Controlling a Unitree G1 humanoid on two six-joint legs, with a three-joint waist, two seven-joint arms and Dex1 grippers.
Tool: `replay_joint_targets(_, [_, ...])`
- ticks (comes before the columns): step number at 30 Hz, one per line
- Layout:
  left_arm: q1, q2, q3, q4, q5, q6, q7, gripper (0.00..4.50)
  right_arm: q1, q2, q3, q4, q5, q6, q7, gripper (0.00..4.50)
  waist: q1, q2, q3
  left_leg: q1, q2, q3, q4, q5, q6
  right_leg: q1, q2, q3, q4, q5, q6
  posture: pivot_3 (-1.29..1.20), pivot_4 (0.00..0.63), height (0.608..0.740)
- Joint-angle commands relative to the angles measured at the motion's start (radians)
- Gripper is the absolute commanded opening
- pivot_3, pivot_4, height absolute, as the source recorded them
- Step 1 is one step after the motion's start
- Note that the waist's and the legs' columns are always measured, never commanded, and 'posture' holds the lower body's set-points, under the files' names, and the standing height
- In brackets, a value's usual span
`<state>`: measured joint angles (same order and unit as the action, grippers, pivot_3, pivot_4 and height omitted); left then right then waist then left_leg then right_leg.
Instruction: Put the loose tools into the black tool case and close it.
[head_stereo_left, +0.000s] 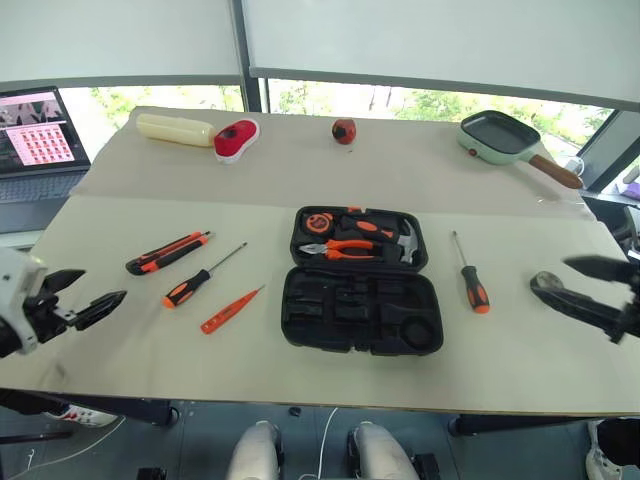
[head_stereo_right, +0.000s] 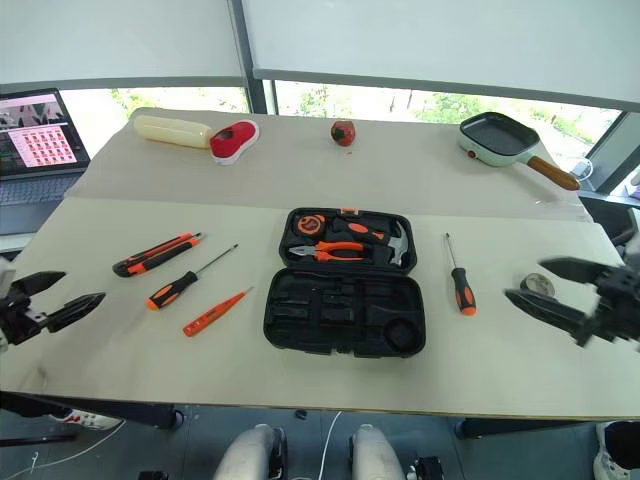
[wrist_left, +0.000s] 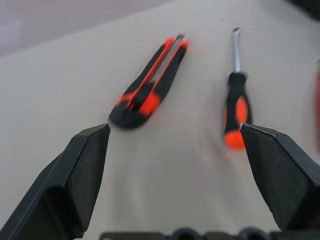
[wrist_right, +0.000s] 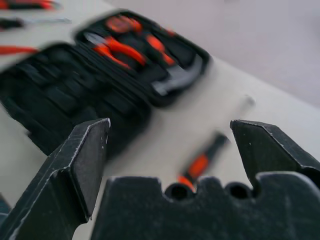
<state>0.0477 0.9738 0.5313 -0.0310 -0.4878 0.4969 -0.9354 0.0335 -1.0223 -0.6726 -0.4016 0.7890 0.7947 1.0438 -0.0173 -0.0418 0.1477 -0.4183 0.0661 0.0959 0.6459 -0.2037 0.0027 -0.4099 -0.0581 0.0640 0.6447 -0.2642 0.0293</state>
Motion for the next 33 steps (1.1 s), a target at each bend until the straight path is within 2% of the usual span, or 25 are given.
replay_joint_targets(1, [-0.092,0.034,-0.119,0.041,0.020,0.019,-0.056,4.45,-0.118,0.000,0.111,-0.134,0.110,0.037,-0.065,4.50,0.000,0.000,0.000,0.000,0.000,0.000,0.000,0.000,0.000,0.000,0.000,0.000,0.000,0.000,0.000,0.00,0.150,0.740])
replay_joint_targets(5, [-0.169,0.040,-0.227,0.068,0.042,0.023,-0.105,4.45,-0.230,0.022,0.245,-0.181,0.116,0.029,-0.120,4.50,0.003,-0.001,0.000,-0.006,0.000,0.000,0.000,0.000,0.000,-0.006,0.000,0.000,0.001,0.000,0.000,0.00,0.150,0.740])
replay_joint_targets(8, [-0.225,0.026,-0.343,0.123,0.129,-0.032,-0.107,4.45,-0.247,0.052,0.336,-0.226,0.076,-0.026,-0.117,4.50,0.006,-0.001,0.000,-0.010,-0.002,0.000,0.000,0.000,0.000,-0.011,0.000,0.000,0.002,0.001,0.001,0.00,0.150,0.740])
replay_joint_targets(15, [-0.332,-0.032,-0.457,0.261,0.238,-0.137,-0.095,4.45,-0.271,0.096,0.438,-0.239,0.015,-0.085,-0.136,4.50,0.010,-0.002,0.000,-0.013,-0.002,-0.001,0.004,0.000,0.000,-0.012,0.001,0.000,0.004,0.001,0.002,0.00,0.150,0.740])
replay_joint_targets(19, [-0.329,-0.052,-0.475,0.293,0.244,-0.200,-0.143,3.48,-0.270,0.111,0.494,-0.230,-0.042,-0.124,-0.136,4.50,0.012,-0.002,0.000,-0.013,-0.001,-0.001,0.005,0.000,0.001,-0.012,0.001,0.000,0.004,0.001,0.002,0.00,0.150,0.740])
replay_joint_targets(21, [-0.335,-0.059,-0.465,0.307,0.240,-0.221,-0.149,2.63,-0.271,0.118,0.502,-0.233,-0.048,-0.127,-0.142,4.50,0.014,-0.002,0.000,-0.013,-0.001,-0.001,0.006,0.000,0.001,-0.012,0.001,0.000,0.005,0.001,0.002,0.00,0.150,0.740])
replay_joint_targets(22, [-0.339,-0.063,-0.460,0.312,0.238,-0.232,-0.151,2.39,-0.271,0.120,0.504,-0.234,-0.050,-0.128,-0.143,4.50,0.016,-0.002,0.000,-0.013,-0.001,-0.001,0.006,0.000,0.001,-0.012,0.001,0.000,0.005,0.001,0.002,0.00,0.150,0.740])
replay_joint_targets(26, [-0.396,-0.096,-0.441,0.296,0.198,-0.216,-0.155,0.91,-0.247,0.127,0.504,-0.240,-0.077,-0.142,-0.154,4.50,0.021,-0.002,0.000,-0.013,-0.001,-0.001,0.009,0.000,0.001,-0.011,0.001,0.000,0.007,0.002,0.002,0.00,0.150,0.740])
replay_joint_targets(31, [-0.577,-0.119,-0.485,0.175,0.128,-0.136,-0.246,0.88,-0.187,0.121,0.463,-0.265,-0.079,-0.143,-0.160,4.50,0.034,-0.005,0.001,-0.017,-0.001,-0.004,0.016,0.000,0.001,-0.012,0.001,-0.003,0.012,0.001,0.003,0.00,0.150,0.740])
replay_joint_targets(33, [-0.657,-0.132,-0.555,0.139,0.148,-0.130,-0.304,0.88,-0.167,0.123,0.455,-0.272,-0.080,-0.145,-0.166,4.50,0.037,-0.005,0.001,-0.020,-0.001,-0.006,0.020,0.000,0.001,-0.012,0.001,-0.005,0.012,0.002,0.003,0.00,0.150,0.740])
